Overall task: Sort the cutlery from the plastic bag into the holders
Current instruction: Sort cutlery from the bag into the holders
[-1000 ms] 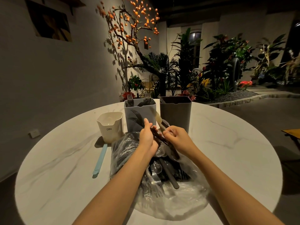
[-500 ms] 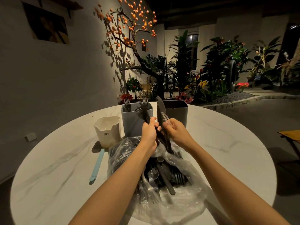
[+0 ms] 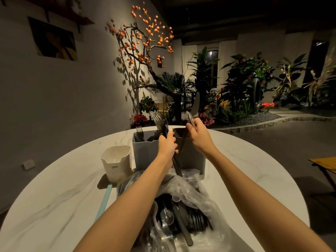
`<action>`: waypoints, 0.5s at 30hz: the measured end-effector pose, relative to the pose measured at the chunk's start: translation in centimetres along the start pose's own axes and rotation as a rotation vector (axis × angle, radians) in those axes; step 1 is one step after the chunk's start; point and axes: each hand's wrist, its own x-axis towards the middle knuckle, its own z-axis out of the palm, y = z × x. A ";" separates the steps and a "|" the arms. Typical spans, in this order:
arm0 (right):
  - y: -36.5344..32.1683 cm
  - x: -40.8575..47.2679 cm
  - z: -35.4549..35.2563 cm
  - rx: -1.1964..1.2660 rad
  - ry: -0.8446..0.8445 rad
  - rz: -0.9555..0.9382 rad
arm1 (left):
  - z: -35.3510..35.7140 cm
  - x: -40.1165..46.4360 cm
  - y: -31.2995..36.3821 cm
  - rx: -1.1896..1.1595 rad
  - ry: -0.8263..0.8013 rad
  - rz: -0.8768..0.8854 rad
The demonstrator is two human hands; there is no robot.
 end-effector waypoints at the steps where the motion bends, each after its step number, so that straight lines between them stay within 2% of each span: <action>1: 0.0 0.4 0.0 0.005 0.021 -0.006 | 0.1 0.2 0.1 0.013 0.010 0.001; 10: 0.8 2.3 0.1 -0.046 0.136 -0.050 | 1.1 1.6 0.1 0.055 -0.006 0.007; 15: 2.1 2.3 0.2 -0.313 0.026 -0.027 | 1.4 1.2 -0.4 -0.072 -0.096 0.049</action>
